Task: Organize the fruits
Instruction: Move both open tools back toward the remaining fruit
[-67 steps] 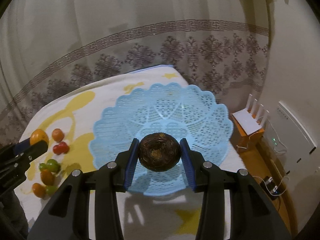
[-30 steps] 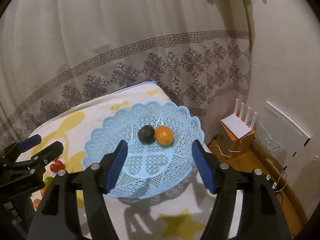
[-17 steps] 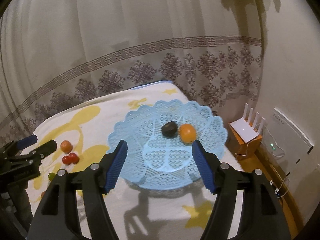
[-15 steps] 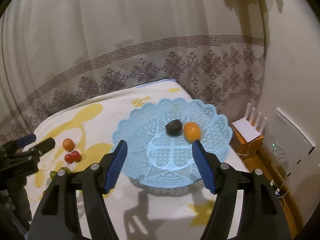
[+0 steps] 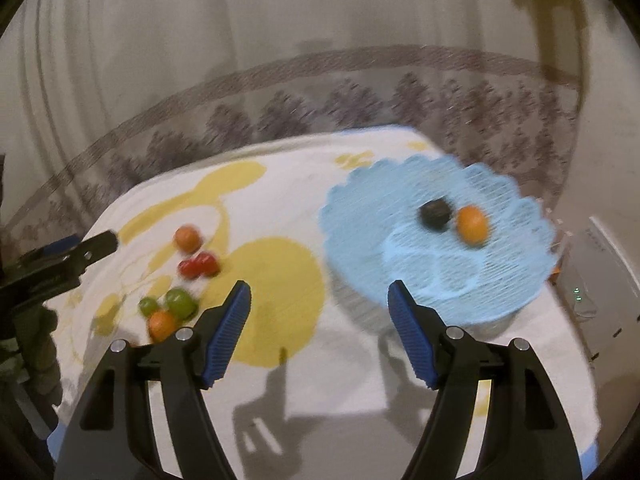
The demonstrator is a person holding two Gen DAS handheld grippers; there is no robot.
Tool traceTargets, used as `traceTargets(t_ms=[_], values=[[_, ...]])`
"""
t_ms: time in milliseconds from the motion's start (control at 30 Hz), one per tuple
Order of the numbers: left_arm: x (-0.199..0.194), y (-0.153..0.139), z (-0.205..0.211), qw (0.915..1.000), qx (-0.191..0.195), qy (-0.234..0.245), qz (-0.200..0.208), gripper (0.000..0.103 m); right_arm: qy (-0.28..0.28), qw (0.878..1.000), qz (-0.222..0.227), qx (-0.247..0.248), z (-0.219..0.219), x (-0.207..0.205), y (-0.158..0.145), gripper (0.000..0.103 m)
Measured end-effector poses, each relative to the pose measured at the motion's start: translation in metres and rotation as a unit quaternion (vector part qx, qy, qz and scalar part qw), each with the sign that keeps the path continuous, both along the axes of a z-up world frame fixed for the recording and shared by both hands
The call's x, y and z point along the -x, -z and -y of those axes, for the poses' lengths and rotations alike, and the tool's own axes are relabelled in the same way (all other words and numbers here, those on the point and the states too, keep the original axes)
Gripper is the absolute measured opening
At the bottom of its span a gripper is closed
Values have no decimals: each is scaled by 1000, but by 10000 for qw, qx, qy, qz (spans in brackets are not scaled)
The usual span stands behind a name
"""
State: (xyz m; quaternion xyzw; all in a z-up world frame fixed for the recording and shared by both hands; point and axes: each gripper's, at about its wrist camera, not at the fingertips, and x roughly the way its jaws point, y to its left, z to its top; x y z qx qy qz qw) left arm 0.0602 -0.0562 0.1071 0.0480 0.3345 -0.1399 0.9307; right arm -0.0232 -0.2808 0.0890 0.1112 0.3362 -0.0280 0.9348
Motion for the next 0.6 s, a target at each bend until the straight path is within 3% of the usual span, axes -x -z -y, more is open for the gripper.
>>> traceTargets(t_ms=[400,600], values=[[24,36,-38,9991,22,-139,-390,92,-865,9940,-556,-363,-64,-15,39,73],[38,51,-48,9986,-170,-262,-425,92,-1151,9898,-715,-441,-83,-20,49,73]])
